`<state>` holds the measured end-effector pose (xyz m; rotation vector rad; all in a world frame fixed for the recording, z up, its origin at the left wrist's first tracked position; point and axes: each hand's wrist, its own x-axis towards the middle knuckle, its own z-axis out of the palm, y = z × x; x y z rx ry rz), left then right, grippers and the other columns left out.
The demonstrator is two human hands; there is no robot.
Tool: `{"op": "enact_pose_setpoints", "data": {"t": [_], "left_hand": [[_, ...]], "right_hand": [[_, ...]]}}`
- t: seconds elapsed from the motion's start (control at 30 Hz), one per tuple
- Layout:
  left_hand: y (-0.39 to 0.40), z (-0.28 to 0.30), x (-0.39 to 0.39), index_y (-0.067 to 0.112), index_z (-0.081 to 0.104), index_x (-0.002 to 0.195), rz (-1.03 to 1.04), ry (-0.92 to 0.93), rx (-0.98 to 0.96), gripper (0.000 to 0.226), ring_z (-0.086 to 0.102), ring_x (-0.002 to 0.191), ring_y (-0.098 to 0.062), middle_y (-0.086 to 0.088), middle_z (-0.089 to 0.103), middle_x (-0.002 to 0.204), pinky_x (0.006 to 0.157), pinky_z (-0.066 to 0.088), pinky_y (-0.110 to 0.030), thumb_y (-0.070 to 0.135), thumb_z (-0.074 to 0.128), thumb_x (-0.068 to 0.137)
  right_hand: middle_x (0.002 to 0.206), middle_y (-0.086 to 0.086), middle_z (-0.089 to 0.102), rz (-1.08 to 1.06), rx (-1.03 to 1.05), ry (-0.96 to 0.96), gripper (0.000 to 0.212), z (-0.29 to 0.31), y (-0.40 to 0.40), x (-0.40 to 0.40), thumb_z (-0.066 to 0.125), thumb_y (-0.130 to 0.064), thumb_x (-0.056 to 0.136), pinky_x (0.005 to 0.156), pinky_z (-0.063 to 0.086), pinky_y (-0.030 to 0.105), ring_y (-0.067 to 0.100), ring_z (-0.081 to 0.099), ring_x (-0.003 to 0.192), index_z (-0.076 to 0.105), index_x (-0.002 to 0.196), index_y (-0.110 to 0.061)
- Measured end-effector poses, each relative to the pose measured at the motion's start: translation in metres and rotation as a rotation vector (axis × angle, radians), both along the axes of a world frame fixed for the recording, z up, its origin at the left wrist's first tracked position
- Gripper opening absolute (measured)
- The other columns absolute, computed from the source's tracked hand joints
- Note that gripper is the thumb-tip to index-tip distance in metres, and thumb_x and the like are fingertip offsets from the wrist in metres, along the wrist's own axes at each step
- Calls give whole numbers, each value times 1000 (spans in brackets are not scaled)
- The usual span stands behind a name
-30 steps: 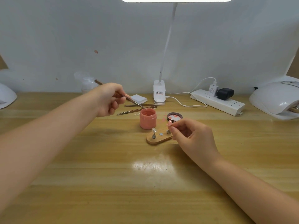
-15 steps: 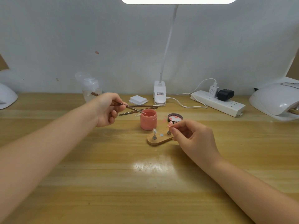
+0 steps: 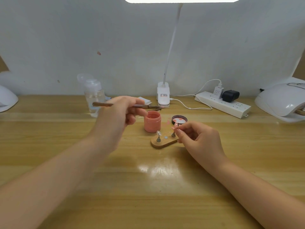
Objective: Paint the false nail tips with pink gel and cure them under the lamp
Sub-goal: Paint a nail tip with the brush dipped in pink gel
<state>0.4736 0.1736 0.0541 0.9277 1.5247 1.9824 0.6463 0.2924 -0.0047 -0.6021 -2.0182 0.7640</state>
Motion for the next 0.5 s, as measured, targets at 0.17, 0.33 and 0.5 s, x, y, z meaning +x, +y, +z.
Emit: {"op": "enact_pose_setpoints", "data": {"t": [0.17, 0.33, 0.5], "left_hand": [[-17, -29, 38, 11, 68, 93, -48, 443, 67, 19, 67, 72, -3, -2, 73, 88, 64, 48, -10, 0, 52, 93], [-23, -39, 43, 19, 66, 97, -44, 610, 38, 18, 68, 86, -14, 3, 72, 89, 73, 52, -19, 13, 55, 85], [-24, -41, 44, 17, 69, 94, -35, 713, 37, 17, 66, 80, -11, 6, 72, 81, 70, 49, -16, 11, 56, 85]], "right_hand": [[72, -4, 70, -5, 3, -5, 5, 1, 0, 0, 73, -12, 83, 69, 57, 32, 8, 67, 67, 74, 88, -11], [72, -2, 71, -16, -3, 7, 5, 0, 0, -1, 73, -10, 82, 70, 56, 37, 10, 67, 67, 74, 87, -11], [74, -1, 72, -14, -13, 7, 5, 0, 0, 0, 73, -10, 82, 71, 57, 39, 12, 68, 68, 74, 87, -12]]}}
